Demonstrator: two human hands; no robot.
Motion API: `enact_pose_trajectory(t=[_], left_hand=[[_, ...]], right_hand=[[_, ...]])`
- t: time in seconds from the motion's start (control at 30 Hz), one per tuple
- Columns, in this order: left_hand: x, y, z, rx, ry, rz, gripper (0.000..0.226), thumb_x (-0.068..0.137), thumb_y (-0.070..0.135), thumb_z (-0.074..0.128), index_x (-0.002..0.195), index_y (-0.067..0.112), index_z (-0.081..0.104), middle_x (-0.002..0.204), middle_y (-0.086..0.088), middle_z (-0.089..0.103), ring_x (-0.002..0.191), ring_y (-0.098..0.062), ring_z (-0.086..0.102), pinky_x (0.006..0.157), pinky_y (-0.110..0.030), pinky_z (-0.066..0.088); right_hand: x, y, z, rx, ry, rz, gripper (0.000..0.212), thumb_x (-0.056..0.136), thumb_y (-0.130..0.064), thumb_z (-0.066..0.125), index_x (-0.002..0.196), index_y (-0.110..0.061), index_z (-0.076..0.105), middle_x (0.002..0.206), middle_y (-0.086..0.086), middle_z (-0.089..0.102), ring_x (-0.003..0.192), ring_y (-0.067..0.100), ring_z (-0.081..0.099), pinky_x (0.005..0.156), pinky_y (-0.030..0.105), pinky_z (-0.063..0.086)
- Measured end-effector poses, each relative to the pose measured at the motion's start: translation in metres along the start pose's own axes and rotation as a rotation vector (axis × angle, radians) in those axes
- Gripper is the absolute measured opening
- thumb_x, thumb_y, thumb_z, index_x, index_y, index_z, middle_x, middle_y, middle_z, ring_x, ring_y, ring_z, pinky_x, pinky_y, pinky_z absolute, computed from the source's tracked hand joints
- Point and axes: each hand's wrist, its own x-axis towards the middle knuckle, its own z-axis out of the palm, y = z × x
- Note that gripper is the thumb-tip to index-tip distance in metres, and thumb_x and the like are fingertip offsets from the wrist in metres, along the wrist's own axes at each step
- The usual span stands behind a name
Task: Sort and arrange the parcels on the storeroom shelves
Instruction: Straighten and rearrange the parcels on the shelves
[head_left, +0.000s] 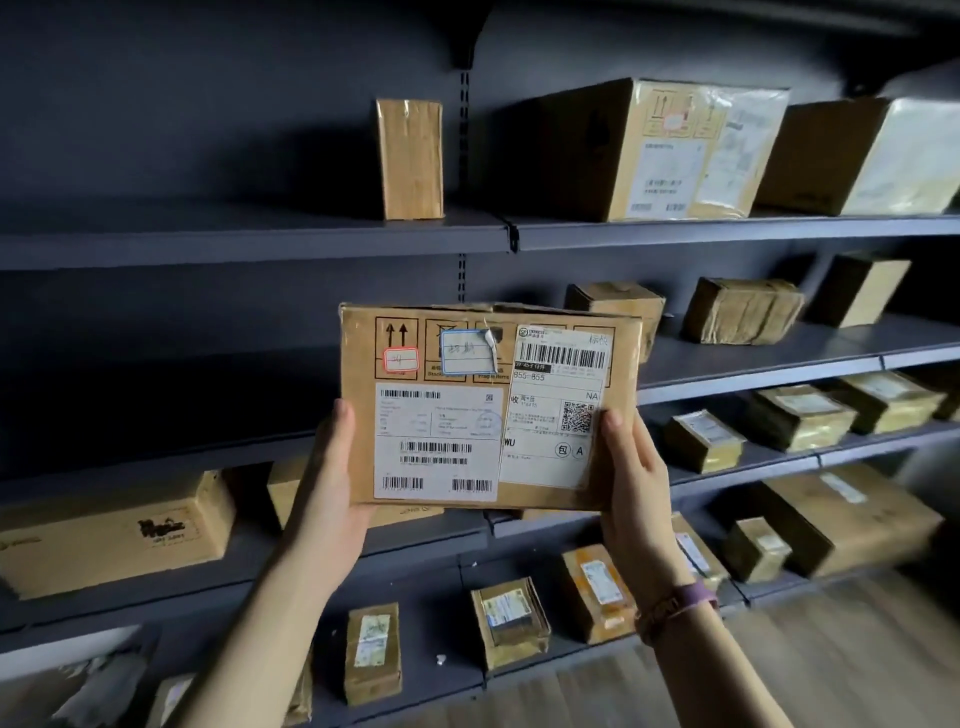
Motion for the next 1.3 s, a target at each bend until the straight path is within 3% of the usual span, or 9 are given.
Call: enact_pose_trajectory(t=[0.17,0.3,0.4,0.57,0.8,0.93,1.07,1.17,1.3], left_hand=[[-0.011,-0.03,0.037,0.049,-0.146,-0.062,0.067,0.075,0.078,0.043,0.13,0.041,0.054,0.124,0.01,0.066,0.113,-0.014,0.063,0.09,-0.043,0.049],[-0.015,-0.056,0.085,0.072,-0.3,-0.137,0.058,0.065,0.082,0.048,0.11,0.051,0.065,0.117,0.013,0.069,0.101,-0.007,0.068,0.072,-0.028,0.057],[-0.014,-0.075,0.13,0.082,-0.402,-0.186,0.07,0.057,0.088,0.054,0.113,0.048,0.065,0.116,0.009,0.07,0.099,-0.011,0.069,0.071,-0.031,0.056],[-0.013,-0.118,0.221,0.07,-0.55,-0.228,0.064,0.077,0.077,0.049,0.127,0.036,0.057,0.116,0.001,0.07,0.104,-0.02,0.068,0.072,-0.034,0.057],[-0.023,-0.185,0.381,0.074,-0.821,-0.288,0.058,0.079,0.074,0.045,0.118,0.036,0.064,0.114,-0.004,0.07,0.094,-0.018,0.07,0.061,-0.026,0.056],[-0.024,-0.22,0.474,0.083,-0.913,-0.303,0.053,0.085,0.071,0.038,0.115,0.037,0.065,0.112,-0.01,0.069,0.097,-0.028,0.065,0.076,-0.045,0.048],[-0.022,-0.252,0.552,0.07,-0.95,-0.319,0.053,0.086,0.07,0.038,0.12,0.037,0.062,0.114,-0.008,0.069,0.105,-0.028,0.063,0.084,-0.045,0.045],[-0.016,-0.274,0.607,0.045,-0.949,-0.369,0.055,0.089,0.065,0.038,0.124,0.029,0.06,0.112,-0.007,0.07,0.101,-0.024,0.068,0.075,-0.041,0.056],[-0.003,-0.301,0.675,0.052,-0.979,-0.391,0.059,0.088,0.067,0.041,0.128,0.026,0.057,0.119,-0.011,0.067,0.11,-0.033,0.062,0.089,-0.054,0.048]], right_hand=[[-0.041,-0.015,-0.05,-0.082,0.151,0.007,0.056,0.083,-0.06,0.06,0.133,-0.035,0.056,0.122,-0.004,0.069,0.114,0.02,0.064,0.086,0.04,0.056],[-0.064,-0.037,-0.097,-0.134,0.31,-0.04,0.068,0.074,-0.068,0.067,0.13,-0.03,0.06,0.12,-0.001,0.07,0.111,0.017,0.066,0.079,0.028,0.057],[-0.077,-0.053,-0.137,-0.142,0.432,-0.091,0.067,0.074,-0.066,0.069,0.129,-0.029,0.061,0.12,-0.002,0.07,0.111,0.013,0.066,0.079,0.025,0.056],[-0.097,-0.078,-0.219,-0.172,0.623,-0.146,0.078,0.073,-0.065,0.069,0.139,-0.026,0.053,0.128,-0.001,0.066,0.122,0.019,0.06,0.098,0.04,0.053],[-0.103,-0.112,-0.366,-0.242,0.757,-0.197,0.075,0.081,-0.062,0.064,0.145,-0.027,0.045,0.135,0.0,0.062,0.124,0.021,0.058,0.099,0.047,0.051],[-0.091,-0.135,-0.454,-0.253,0.797,-0.224,0.073,0.082,-0.061,0.064,0.144,-0.027,0.045,0.136,0.001,0.061,0.124,0.021,0.058,0.09,0.035,0.056],[-0.076,-0.156,-0.526,-0.273,0.829,-0.251,0.07,0.082,-0.061,0.064,0.142,-0.028,0.048,0.136,0.0,0.061,0.126,0.021,0.057,0.1,0.043,0.051],[-0.065,-0.169,-0.572,-0.265,0.851,-0.263,0.07,0.081,-0.061,0.065,0.143,-0.033,0.047,0.138,-0.001,0.059,0.127,0.02,0.056,0.099,0.044,0.052],[-0.044,-0.181,-0.629,-0.26,0.887,-0.269,0.071,0.08,-0.061,0.067,0.142,-0.031,0.048,0.135,0.0,0.062,0.124,0.021,0.059,0.097,0.046,0.052]])
